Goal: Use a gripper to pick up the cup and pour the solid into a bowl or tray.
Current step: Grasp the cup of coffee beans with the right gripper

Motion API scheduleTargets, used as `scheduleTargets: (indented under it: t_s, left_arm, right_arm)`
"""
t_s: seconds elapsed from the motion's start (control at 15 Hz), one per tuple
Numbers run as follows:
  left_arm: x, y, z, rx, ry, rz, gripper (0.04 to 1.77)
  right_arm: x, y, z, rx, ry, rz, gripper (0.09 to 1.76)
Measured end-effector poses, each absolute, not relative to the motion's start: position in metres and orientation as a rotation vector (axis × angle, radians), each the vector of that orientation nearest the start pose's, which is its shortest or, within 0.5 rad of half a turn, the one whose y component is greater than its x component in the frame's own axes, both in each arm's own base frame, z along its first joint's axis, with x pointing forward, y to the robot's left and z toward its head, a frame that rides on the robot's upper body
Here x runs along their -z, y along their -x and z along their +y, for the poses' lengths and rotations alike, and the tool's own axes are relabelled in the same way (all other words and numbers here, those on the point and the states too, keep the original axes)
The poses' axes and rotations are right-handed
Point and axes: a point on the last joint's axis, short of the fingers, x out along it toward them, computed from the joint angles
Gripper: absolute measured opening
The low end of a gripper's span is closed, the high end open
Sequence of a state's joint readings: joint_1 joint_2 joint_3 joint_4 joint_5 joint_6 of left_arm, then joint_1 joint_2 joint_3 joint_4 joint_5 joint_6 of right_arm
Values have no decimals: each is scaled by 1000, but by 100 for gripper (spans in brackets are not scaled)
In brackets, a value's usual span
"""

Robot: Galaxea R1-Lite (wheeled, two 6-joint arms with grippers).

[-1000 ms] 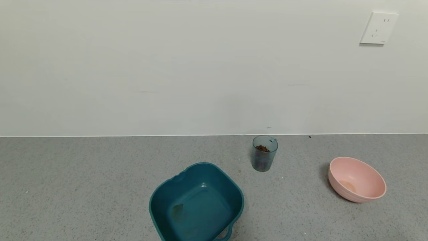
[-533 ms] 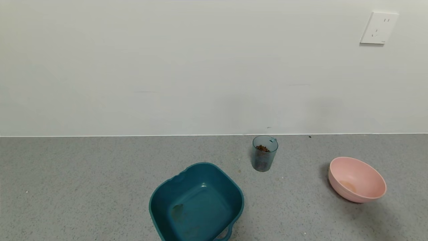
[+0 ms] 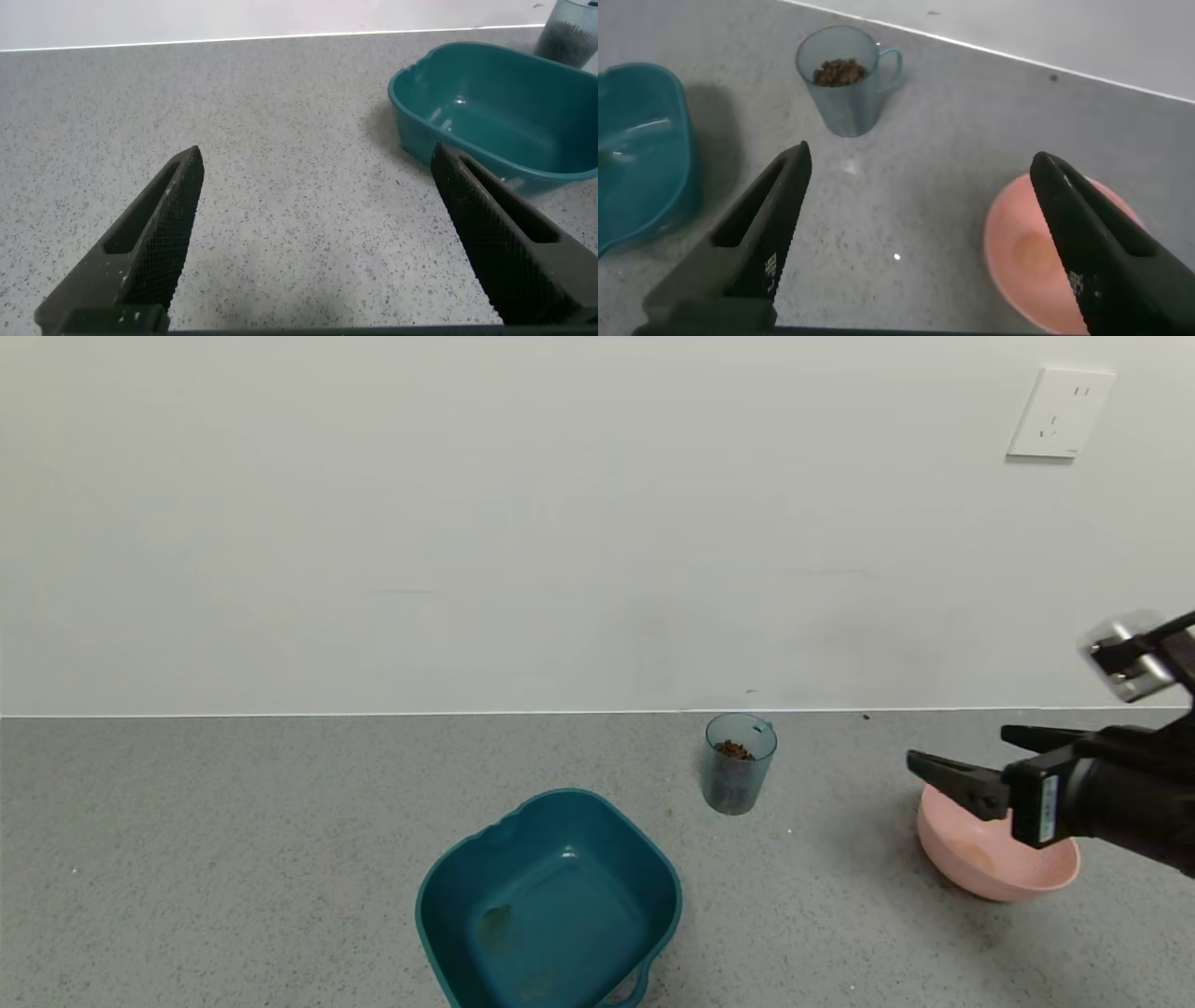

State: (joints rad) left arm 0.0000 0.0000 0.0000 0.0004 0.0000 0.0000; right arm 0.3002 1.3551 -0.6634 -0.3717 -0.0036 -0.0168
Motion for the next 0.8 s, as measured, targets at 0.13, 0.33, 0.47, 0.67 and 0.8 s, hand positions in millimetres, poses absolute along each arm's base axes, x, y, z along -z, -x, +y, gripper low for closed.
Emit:
scheduleTargets:
  t_s: [0.13, 0.33, 0.47, 0.67, 0.8]
  left_arm:
    - [-75, 23, 0, 0, 0, 1, 175]
    - [-75, 23, 0, 0, 0, 0, 175]
    - [-75, 23, 0, 0, 0, 1, 175]
    - [-75, 23, 0, 0, 0, 1, 175]
    - [-75, 23, 0, 0, 0, 0, 175]
  right_arm:
    - [-188, -228, 81, -313, 78, 351, 171]
    - [-158, -253, 104, -322, 93, 364, 171]
    - [-137, -265, 117, -325, 100, 363, 171]
    - [-109, -279, 135, -338, 93, 360, 171]
    - [-94, -288, 145, -337, 92, 358, 171]
